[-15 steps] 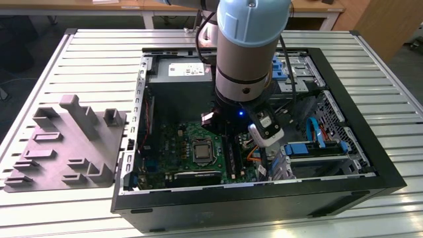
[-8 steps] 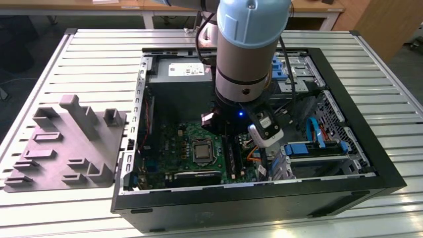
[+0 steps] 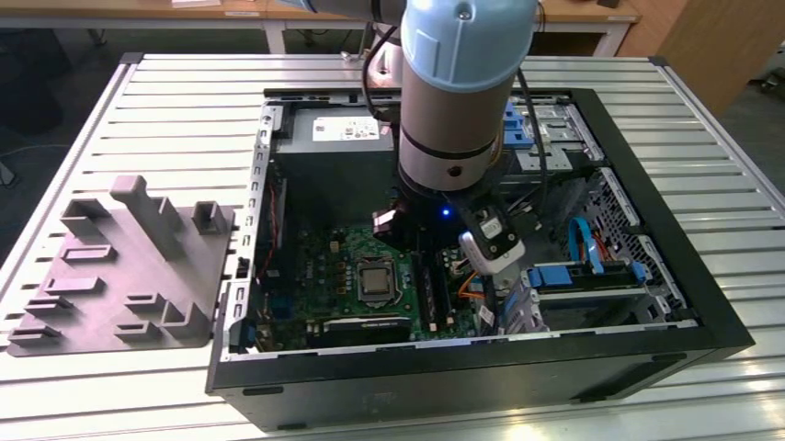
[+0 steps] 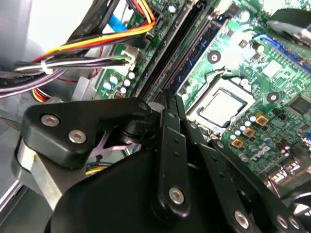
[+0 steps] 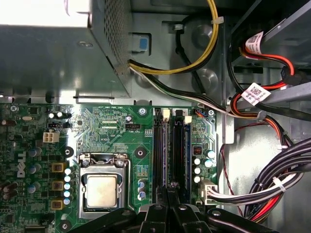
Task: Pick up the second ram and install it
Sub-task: 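Insert the second ram into the second slot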
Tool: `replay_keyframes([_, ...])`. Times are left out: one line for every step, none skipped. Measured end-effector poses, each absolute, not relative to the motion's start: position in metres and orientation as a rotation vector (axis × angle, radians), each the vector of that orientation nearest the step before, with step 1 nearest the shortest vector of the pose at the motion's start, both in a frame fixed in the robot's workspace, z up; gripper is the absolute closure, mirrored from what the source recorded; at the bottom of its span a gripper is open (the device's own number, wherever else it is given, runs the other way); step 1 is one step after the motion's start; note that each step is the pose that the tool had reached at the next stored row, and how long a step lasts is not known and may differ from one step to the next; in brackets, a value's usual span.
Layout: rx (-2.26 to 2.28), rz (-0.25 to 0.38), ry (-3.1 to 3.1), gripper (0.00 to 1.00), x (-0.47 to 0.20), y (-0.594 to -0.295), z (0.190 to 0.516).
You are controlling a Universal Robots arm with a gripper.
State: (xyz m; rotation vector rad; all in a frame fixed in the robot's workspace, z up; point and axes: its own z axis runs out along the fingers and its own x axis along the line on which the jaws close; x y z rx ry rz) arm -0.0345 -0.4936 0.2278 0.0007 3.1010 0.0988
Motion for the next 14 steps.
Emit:
replay_keyframes([0.001, 0.099, 3.101, 0.89, -0.0345, -0.4936, 0.2278])
replay_keyframes([0.001, 0.099, 3.101, 0.89, -0.0345, -0.4937, 0.2278])
replay_keyframes([0.001, 0.099, 3.101, 0.89, -0.0345, -0.4937, 0.2278])
replay_keyframes([0.001, 0.099, 3.101, 0.89, -0.0345, -0.4936, 0.2276])
replay_keyframes([0.001, 0.099, 3.101, 0.89, -0.0345, -0.4936, 0.227])
replay_keyframes([0.001, 0.099, 3.101, 0.89, -0.0345, -0.4936, 0.2269])
replay_keyframes([0.001, 0.099, 3.101, 0.89, -0.0345, -0.4936, 0.2269])
replay_keyframes([0.001, 0.098, 3.101, 0.89, -0.0345, -0.4937, 0.2269])
replay_keyframes([0.001, 0.099, 3.101, 0.89, -0.0345, -0.4937, 0.2269])
replay_keyframes([0.001, 0.098, 3.101, 0.89, -0.0345, -0.4937, 0.2269])
replay_keyframes([0.001, 0.099, 3.101, 0.89, -0.0345, -0.4937, 0.2266])
replay_keyframes([0.001, 0.1, 3.101, 0.89, -0.0345, -0.4936, 0.2256])
replay_keyframes([0.001, 0.099, 3.101, 0.89, -0.0345, -0.4936, 0.2252])
replay_keyframes([0.001, 0.099, 3.101, 0.89, -0.0345, -0.4936, 0.2252])
